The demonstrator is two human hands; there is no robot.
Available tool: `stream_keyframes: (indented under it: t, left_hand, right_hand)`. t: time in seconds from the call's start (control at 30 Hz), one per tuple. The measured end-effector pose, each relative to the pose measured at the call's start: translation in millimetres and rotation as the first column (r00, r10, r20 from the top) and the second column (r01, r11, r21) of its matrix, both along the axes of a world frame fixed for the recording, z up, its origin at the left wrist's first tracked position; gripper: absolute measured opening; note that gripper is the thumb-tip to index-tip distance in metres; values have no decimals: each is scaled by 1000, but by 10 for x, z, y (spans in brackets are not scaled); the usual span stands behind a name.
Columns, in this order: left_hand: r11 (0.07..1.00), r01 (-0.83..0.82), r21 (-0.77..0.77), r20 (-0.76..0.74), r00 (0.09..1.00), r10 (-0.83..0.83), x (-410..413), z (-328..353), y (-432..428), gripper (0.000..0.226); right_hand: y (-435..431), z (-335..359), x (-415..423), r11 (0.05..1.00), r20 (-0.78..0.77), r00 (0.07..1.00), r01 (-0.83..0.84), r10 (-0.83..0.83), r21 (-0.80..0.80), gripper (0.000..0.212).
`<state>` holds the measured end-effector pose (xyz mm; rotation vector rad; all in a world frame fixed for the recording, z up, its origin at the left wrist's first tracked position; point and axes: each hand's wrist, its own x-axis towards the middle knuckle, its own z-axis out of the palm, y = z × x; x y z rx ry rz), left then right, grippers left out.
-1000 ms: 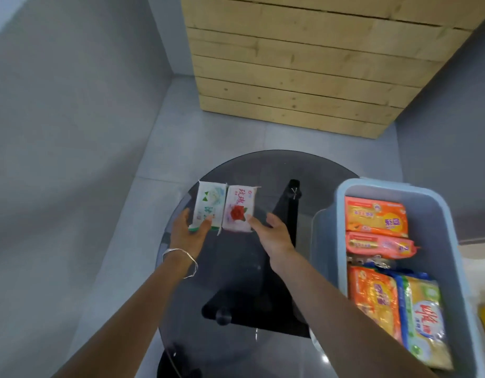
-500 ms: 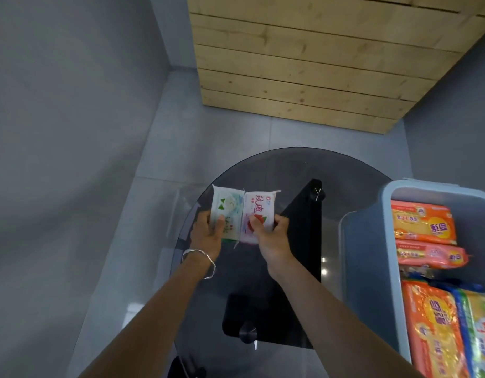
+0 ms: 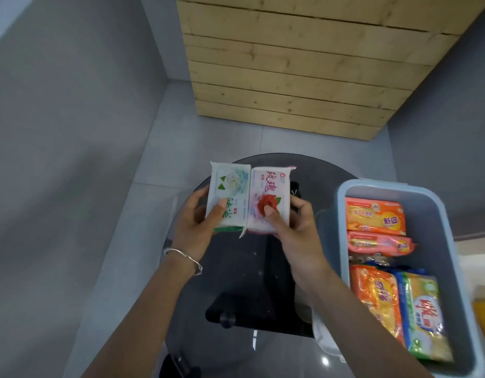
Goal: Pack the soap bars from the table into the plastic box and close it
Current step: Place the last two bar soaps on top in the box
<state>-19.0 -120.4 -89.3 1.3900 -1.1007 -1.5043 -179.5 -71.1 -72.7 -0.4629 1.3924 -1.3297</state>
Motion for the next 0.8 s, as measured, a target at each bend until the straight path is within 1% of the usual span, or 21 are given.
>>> stream_keyframes:
  t: [0.07, 0.13, 0.2, 0.27, 0.37, 0.47, 0.57, 0.6, 0.63, 0.67, 0.73, 0.8]
  left_hand:
    - [999, 28, -47, -42, 999, -29, -259, 206, 53, 35]
    - [997, 42, -70, -75, 996, -47, -561, 352, 137, 30]
    - [995, 55, -81, -97, 993, -63, -880, 443, 259, 27]
    - [993, 70, -95, -88, 993, -78, -1188, 509, 395, 27]
    - [991, 81, -106, -108, 990, -92, -1597, 560, 575, 26]
    - [994, 80, -77, -118, 989, -88, -1902, 549, 691, 23]
    - [996, 55, -71, -84, 995, -61, -2072, 484, 748, 17]
    - [995, 56, -82, -61, 996, -61, -2111, 449, 759, 15]
    - [994, 60, -97, -2, 998, -60, -2143, 398, 770, 13]
    - [991, 65, -115, 108, 993, -52, -2168, 331, 779, 12]
    - [989, 79, -121, 354, 935, -32, -2193, 170, 794, 22]
    - [989, 94, -112, 461, 887, -32, -2193, 70, 797, 30]
  right_hand:
    - [83, 200, -269, 999, -48, 999, 23, -25, -49, 35]
    - [197, 364, -550, 998, -84, 996, 38, -42, -52, 34]
    - [346, 474, -822, 998, -112, 992, 63, -65, -23, 33]
    - [502, 542, -1074, 995, -133, 986, 101, -97, 21, 30]
    - [697, 605, -1415, 987, -130, 984, 134, -122, 85, 29]
    - [821, 611, -1702, 985, -126, 986, 122, -106, 126, 35]
    - [879, 528, -1892, 984, -132, 988, 102, -83, 143, 31]
    - [885, 487, -1936, 984, -133, 988, 96, -76, 152, 30]
    - [887, 438, -1971, 983, -133, 989, 90, -69, 163, 28]
    - [886, 387, -1997, 981, -132, 989, 86, -64, 173, 27]
    - [878, 291, -2036, 978, -149, 988, 80, -51, 192, 27]
    - [854, 215, -2046, 973, -187, 982, 71, -30, 218, 31]
